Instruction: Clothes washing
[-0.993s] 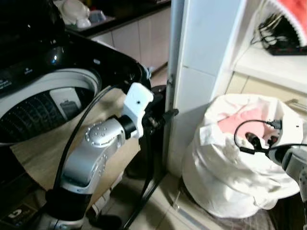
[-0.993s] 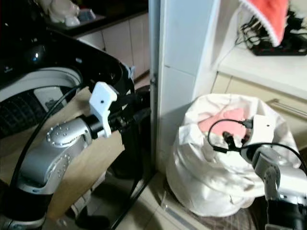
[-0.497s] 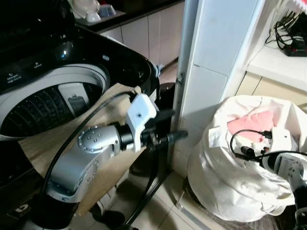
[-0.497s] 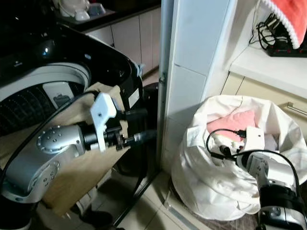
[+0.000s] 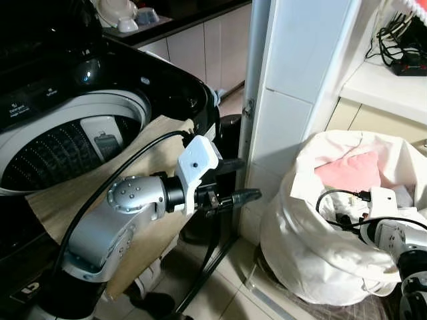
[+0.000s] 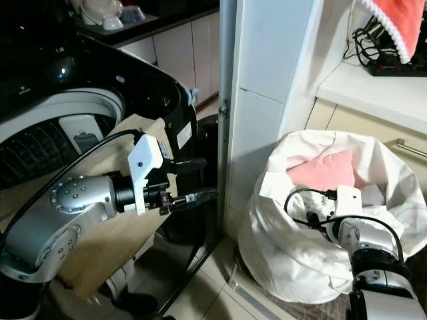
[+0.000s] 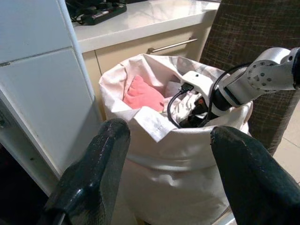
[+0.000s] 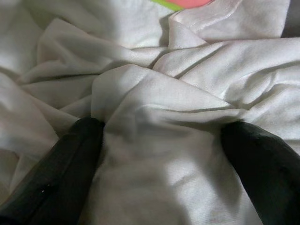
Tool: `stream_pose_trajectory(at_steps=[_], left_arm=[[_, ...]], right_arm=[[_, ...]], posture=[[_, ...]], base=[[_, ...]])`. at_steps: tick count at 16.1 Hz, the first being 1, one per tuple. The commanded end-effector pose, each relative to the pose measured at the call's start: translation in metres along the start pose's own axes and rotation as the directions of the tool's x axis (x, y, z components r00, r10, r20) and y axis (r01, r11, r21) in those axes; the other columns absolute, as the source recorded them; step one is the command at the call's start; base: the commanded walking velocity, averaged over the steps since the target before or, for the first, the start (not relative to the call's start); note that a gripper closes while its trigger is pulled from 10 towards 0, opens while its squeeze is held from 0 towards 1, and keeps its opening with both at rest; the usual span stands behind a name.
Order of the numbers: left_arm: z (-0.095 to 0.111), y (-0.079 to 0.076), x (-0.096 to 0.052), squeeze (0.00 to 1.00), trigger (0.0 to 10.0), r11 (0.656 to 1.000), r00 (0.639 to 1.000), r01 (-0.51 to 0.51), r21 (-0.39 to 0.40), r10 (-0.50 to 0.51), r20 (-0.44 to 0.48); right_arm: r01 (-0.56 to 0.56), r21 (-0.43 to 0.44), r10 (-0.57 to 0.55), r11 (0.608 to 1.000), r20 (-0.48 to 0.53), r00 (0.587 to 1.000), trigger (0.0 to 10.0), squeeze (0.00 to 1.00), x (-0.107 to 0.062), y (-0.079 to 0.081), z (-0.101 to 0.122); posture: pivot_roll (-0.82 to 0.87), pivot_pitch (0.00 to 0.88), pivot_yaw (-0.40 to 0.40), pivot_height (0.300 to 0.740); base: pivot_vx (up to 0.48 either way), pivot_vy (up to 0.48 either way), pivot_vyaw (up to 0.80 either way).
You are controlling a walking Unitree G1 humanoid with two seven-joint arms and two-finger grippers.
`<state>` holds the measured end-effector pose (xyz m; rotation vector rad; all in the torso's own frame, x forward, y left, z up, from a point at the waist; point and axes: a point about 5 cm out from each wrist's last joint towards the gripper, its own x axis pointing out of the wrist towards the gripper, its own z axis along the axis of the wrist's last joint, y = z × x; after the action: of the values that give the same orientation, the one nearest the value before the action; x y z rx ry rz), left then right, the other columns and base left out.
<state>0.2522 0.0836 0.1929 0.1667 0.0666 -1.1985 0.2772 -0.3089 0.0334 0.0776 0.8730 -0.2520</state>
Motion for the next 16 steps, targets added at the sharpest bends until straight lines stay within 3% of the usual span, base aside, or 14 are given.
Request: stream_pose_trajectory(at_steps=[1,2,3,9,11,16], left_arm=[[0.007,-0.004,0.001,0.00,10.0,0.999,0.999,0.035,0.025,-0.035,0.002],[0.007,-0.005,0.001,0.00,10.0,0.998,0.999,0.051,0.025,-0.051,-0.003],[0.007,-0.006,0.001,0.00,10.0,0.998,0.998,0.062,0.024,-0.062,-0.008],[0.006,-0.007,0.000,0.00,10.0,0.995,0.996,0.091,0.034,-0.090,-0.027],[0.006,-0.007,0.000,0.00,10.0,0.994,0.995,0.099,0.034,-0.098,-0.028],[0.007,-0.004,0.001,0.00,10.0,0.996,0.996,0.086,0.038,-0.085,-0.021]], right_arm=[[0.014,-0.017,-0.014,1.000,-0.007,1.000,10.0,0.00,0.000,-0.002,0.001],[-0.001,-0.011,0.001,1.000,-0.003,1.000,2.7,0.00,0.000,-0.002,0.003],[-0.013,-0.001,0.013,1.000,-0.001,1.000,0.0,0.00,0.000,-0.002,0.005],[-0.048,0.039,0.048,0.998,0.001,0.999,0.0,0.00,0.001,-0.003,0.008],[-0.084,0.105,0.079,0.991,0.052,0.996,0.0,0.00,0.000,-0.002,0.015],[-0.100,0.149,0.086,0.984,0.102,0.991,0.0,0.00,-0.003,-0.009,0.021]], posture=[[-0.14,0.017,0.072,0.740],[-0.14,0.017,0.072,0.740],[-0.14,0.017,0.072,0.740],[-0.15,0.000,0.068,0.740],[-0.15,0.000,0.067,0.740],[-0.15,0.002,0.067,0.740]], base=[[0.000,0.000,0.00],[0.000,0.000,0.00],[0.000,0.000,0.00],[0.000,0.000,0.00],[0.000,0.000,0.00],[0.000,0.000,0.00]])
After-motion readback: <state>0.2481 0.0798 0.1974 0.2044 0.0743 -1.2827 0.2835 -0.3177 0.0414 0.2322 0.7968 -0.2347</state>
